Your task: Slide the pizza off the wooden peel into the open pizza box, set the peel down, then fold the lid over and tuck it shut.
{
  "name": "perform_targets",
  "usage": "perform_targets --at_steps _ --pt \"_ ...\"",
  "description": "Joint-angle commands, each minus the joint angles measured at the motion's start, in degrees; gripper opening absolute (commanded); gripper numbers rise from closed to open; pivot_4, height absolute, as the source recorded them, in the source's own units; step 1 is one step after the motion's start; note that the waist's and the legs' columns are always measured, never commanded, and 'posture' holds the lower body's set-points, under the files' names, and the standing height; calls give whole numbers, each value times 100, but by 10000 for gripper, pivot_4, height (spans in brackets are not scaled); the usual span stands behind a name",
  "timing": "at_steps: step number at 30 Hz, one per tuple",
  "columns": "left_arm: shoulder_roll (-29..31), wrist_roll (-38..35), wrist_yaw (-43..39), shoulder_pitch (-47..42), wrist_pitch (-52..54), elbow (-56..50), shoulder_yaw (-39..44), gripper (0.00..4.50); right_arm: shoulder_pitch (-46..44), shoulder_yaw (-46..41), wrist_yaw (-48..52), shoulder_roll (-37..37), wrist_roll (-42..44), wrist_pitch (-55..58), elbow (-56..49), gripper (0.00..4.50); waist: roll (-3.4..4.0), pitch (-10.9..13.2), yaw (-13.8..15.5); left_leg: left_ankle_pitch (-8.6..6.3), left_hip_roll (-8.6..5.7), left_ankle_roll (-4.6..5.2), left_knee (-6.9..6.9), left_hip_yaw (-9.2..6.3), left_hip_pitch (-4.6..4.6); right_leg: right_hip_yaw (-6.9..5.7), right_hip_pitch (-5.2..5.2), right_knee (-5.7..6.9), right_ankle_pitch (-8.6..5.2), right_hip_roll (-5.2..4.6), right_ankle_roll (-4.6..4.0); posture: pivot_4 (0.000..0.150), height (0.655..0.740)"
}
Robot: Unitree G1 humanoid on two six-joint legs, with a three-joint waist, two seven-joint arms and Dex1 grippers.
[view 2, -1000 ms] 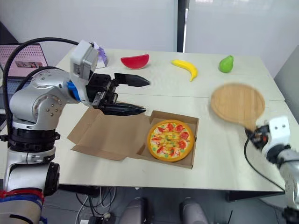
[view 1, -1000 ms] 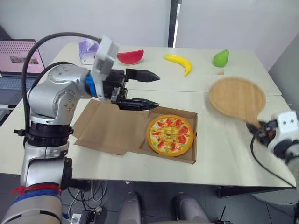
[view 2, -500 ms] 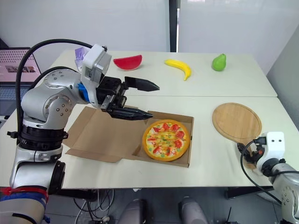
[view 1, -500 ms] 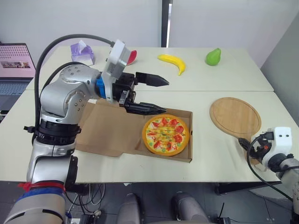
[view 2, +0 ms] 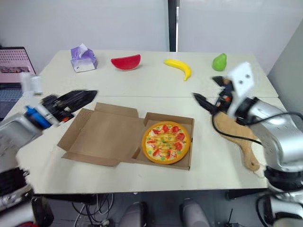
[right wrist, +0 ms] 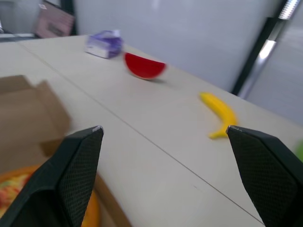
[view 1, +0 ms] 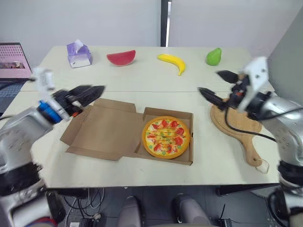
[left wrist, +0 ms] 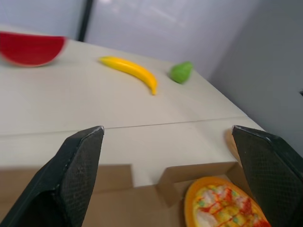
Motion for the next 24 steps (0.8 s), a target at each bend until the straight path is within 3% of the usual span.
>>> perform_targets --at_steps 1,6,10,13,19,24 --pt "-138 -619 595 1015 686 -601 1167 45000 -454 682 591 86 34 -233 23 44613 -13 2 10 0 -3 -1 1 2 0 -4 1 0 0 -8 -1 1500 7400" --pt "-561 -1917 1349 2258 1108 -834 2528 45000 -988 1231 963 622 200 -250 327 44613 -72 5 110 -2 -6 -6 1 -5 -1 -25 2 2 0 -30 -3 1500 7400" --pt "-797 -2710 1621 3291 1063 -840 2929 45000 -1074 1362 980 873 90 -343 444 44613 -102 -14 144 -2 -7 -7 4 -8 2 -31 5 1 -3 -57 -9 1500 7400" --pt "-1048 -2615 1580 3773 754 -829 2569 45000 -1048 1409 983 946 46 -420 442 44613 -100 -13 155 -2 -8 -7 2 -5 2 -28 4 0 -6 -68 -14 1500 7400" --pt "-1241 -2596 1871 3465 121 -674 1722 45000 -1056 1476 866 1026 19 -308 237 44613 -108 -18 228 -2 -4 -9 2 -9 5 -27 2 1 -24 -58 -51 1500 7400" --pt "-1299 -2522 2043 3272 -282 -554 1166 45000 -1011 1440 815 976 19 -188 102 44613 -107 -17 221 -4 -5 -12 -3 8 5 -25 1 0 -13 -56 -29 1500 7400"
